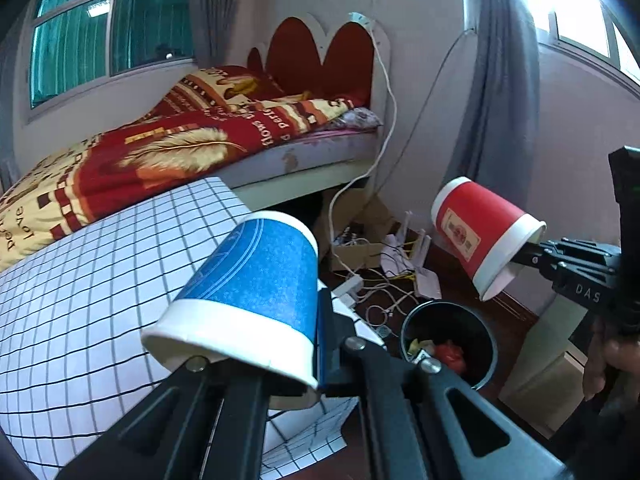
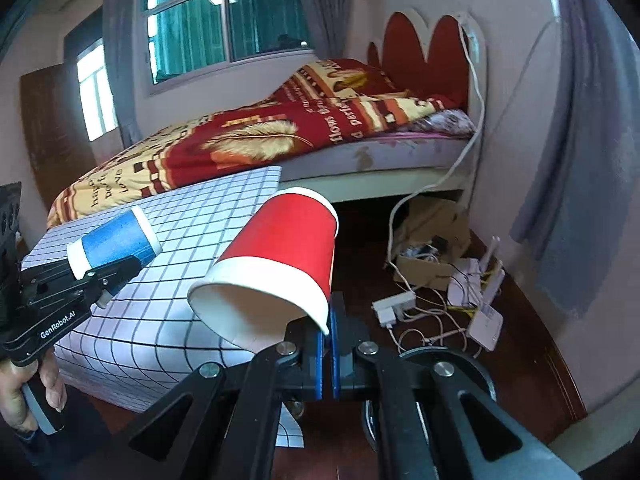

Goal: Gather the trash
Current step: 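Carry blue cup and red cup from the table over the black bin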

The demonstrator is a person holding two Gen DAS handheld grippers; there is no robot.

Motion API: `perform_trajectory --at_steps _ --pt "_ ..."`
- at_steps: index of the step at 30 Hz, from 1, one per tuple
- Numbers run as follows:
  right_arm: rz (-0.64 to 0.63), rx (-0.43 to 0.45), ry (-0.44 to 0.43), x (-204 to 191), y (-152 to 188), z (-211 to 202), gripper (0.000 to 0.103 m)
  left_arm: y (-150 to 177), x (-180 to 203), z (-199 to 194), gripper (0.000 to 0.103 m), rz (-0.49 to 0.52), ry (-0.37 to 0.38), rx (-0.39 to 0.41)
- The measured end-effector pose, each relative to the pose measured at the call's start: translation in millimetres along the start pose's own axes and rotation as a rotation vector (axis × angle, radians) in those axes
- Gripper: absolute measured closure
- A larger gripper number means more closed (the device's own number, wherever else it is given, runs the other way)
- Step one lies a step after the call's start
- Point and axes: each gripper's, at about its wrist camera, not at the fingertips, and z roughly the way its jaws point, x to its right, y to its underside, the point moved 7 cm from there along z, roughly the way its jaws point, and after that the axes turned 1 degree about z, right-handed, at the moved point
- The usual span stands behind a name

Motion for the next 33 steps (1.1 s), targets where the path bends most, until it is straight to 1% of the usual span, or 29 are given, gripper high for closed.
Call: perform_trajectory --at_steps 6,15,21,25,28,33 --pt "0.027 -0.012 0.050 27.4 13.6 -9.2 0.100 2.0 23.6 11.3 0.099 0.010 0.052 -0.015" --pt "0.096 -0.039 0.137 81.5 40.4 -23.7 0.100 6.7 85.8 34.0 0.099 0.068 0.171 -0.053" --pt "0.134 -0.079 0.203 123.4 69.1 -30.7 0.100 27.1 130.5 60.7 0.099 0.091 0.254 -0.124" --pt "0.164 -0.125 0.241 152.2 96.3 -28.2 0.100 38.7 153.7 78.5 0.099 0.088 0.299 -0.173" --pt "0.184 -0.166 0.253 166.7 117.6 -22.7 0.100 46.1 171.0 90.1 0.099 0.095 0.328 -0.202" --pt "0.210 -0.227 0.254 183.9 143.3 -5.2 0.100 60.5 186.0 111.3 0.099 0.091 0.347 -0.262"
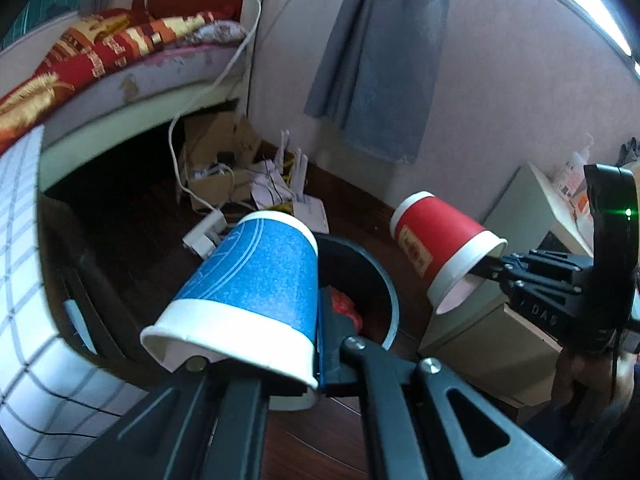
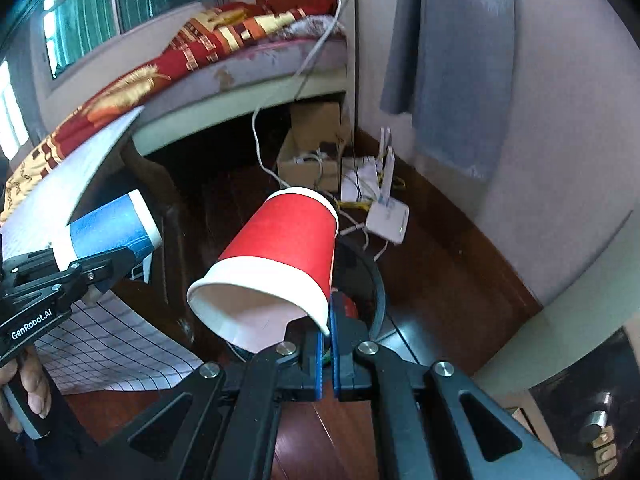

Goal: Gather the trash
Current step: 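Carry blue cup and red cup from the table over the black bin, then open both grippers over the bin to drop the two cups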

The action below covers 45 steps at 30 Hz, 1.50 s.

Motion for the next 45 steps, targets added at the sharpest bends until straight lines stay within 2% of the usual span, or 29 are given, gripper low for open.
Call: perform_trajectory --at_steps 11,14,19,20,21,22,23,24,25,26,28,29,35,45 --pt "0.031 -0.109 -0.004 18.9 19.2 61.8 0.100 13.3 7.0 58.7 0.099 -0.016 0.014 -0.094" --pt "0.032 -0.134 -0.004 18.4 22.4 75.8 0.100 18.4 6.5 75.0 0.099 -0.018 0.024 -0.136" --pt "0.002 -0.156 -0.013 14.9 21.6 97.5 0.099 19.0 5.0 94.8 0.099 -0.028 0.048 -0.159" --pt "-0.029 -0.163 -0.015 13.0 23.5 102.1 0.099 21.5 3.3 99.1 0.092 -0.041 0.061 -0.170" --pt "-0.079 -0.196 0.023 13.3 27.6 112.5 0.092 25.6 -2.2 103.7 0.065 -0.056 0.045 -0.185" --pt "-0.091 -0.221 0.064 17.9 30.3 119.6 0.080 29.5 -11.1 106.5 0.044 -0.073 0.012 -0.198" --pt "-0.091 -0.234 0.102 25.0 34.0 123.8 0.045 32.7 -17.7 105.7 0.016 -0.086 -0.018 -0.187" --pt "-0.088 -0.229 0.132 31.1 35.8 124.6 0.028 35.3 -24.1 103.0 0.011 -0.090 -0.056 -0.171" --pt "-0.085 -0.226 0.172 38.7 36.9 124.7 0.027 38.8 -29.4 100.0 0.011 -0.091 -0.086 -0.163" --pt "-0.077 -0.229 0.184 43.4 37.6 124.7 0.026 43.9 -33.8 98.4 0.004 -0.093 -0.106 -0.172" --pt "-0.037 -0.229 0.160 49.2 37.7 123.6 0.004 50.7 -40.7 94.3 0.000 -0.096 -0.148 -0.161" --pt "-0.026 -0.223 0.161 50.5 37.6 121.9 0.000 51.6 -42.0 93.1 0.000 -0.095 -0.158 -0.153" --pt "-0.037 -0.168 0.141 38.7 31.1 109.7 0.000 49.5 -43.2 83.6 0.000 -0.106 -0.199 -0.118" --pt "-0.077 -0.120 0.120 13.9 20.3 87.8 0.000 39.7 -44.1 63.2 0.000 -0.105 -0.219 -0.087"
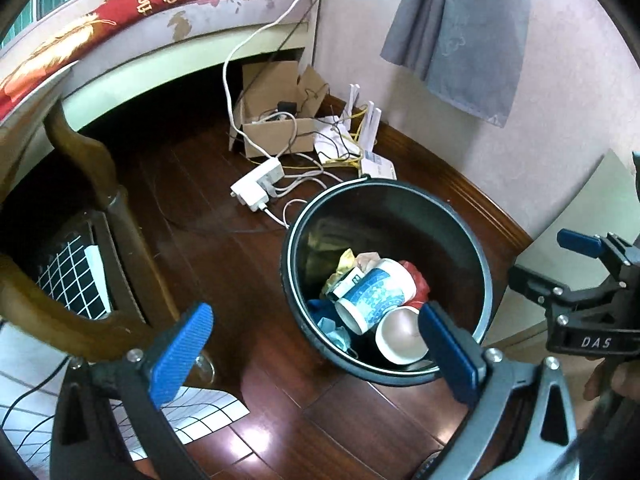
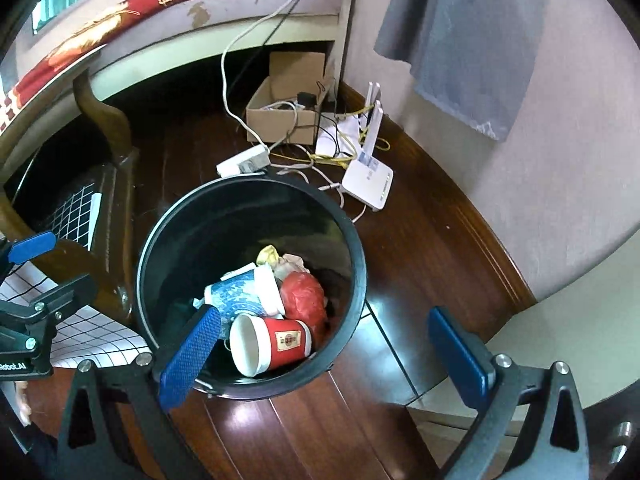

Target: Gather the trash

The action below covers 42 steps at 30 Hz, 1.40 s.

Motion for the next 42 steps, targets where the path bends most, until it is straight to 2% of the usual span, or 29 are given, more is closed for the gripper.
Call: perform_trajectory --at_steps 6,10,12,26,33,42 --pt "-0.010 0.045 -0.018 -10.9 -5.0 -30.7 0.000 -0.5 0.7 -30.2 0.000 -0.008 -0.016 0.033" --pt "-0.019 0.081 -0.036 -27.6 -9.3 -55.9 0.000 2.2 -9.2 -53.4 0.000 -0.005 -0.073 0.041" --pt "-0.034 0.099 -0.041 -39.1 -9.0 -72.2 0.000 4.0 -16.5 -65.7 0.000 -0.023 -0.075 0.051" --pt "-0.054 0.182 -0.097 -98.0 -7.8 -173.8 0.000 22.8 -51.3 -177.7 0.000 -0.089 -0.153 0.189" --pt "-0.078 0.260 -0.133 -123.3 -5.5 -232.7 0.000 32.9 -62.0 -228.4 0.000 -0.140 -0.172 0.257" --pt "-0.084 0.366 -0.123 -125.9 6.2 -298.1 0.000 47.9 -57.8 -291.1 0.000 -0.154 -0.239 0.363"
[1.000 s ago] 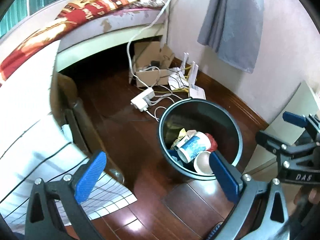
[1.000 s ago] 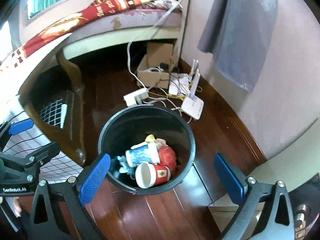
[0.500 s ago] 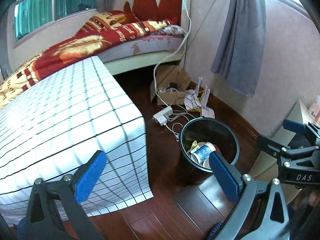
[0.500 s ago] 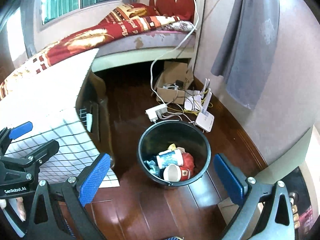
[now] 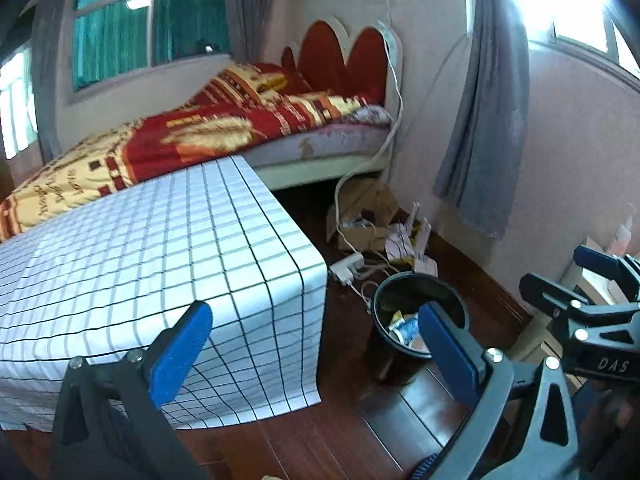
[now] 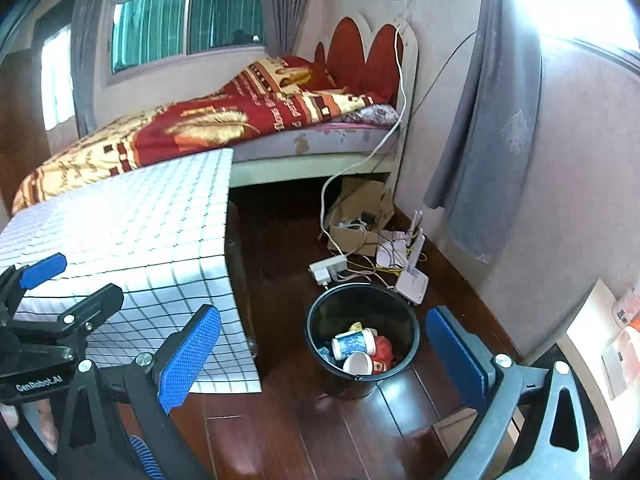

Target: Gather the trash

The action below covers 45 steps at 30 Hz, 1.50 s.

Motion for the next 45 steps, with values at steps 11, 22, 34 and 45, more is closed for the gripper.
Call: perform_trajectory --at_steps 11,22,34,45 --pt "-0.014 0.053 0.041 12.0 -6.5 -38.8 0.000 -4.3 15.8 -24.9 0.000 0.027 0.013 0.043" --pt "-0.014 0.059 0.051 12.8 -9.2 -41.6 0.000 -7.5 12.9 -26.3 0.000 0.022 0.006 0.055" --pt "-0.012 0.067 0.052 11.2 -10.2 -45.2 0.000 -6.9 15.8 -28.0 0.000 0.029 0.008 0.057" --pt "-0.011 0.063 0.054 12.1 -8.8 -45.2 0.000 -6.6 15.9 -28.7 0.000 0.016 0.010 0.054"
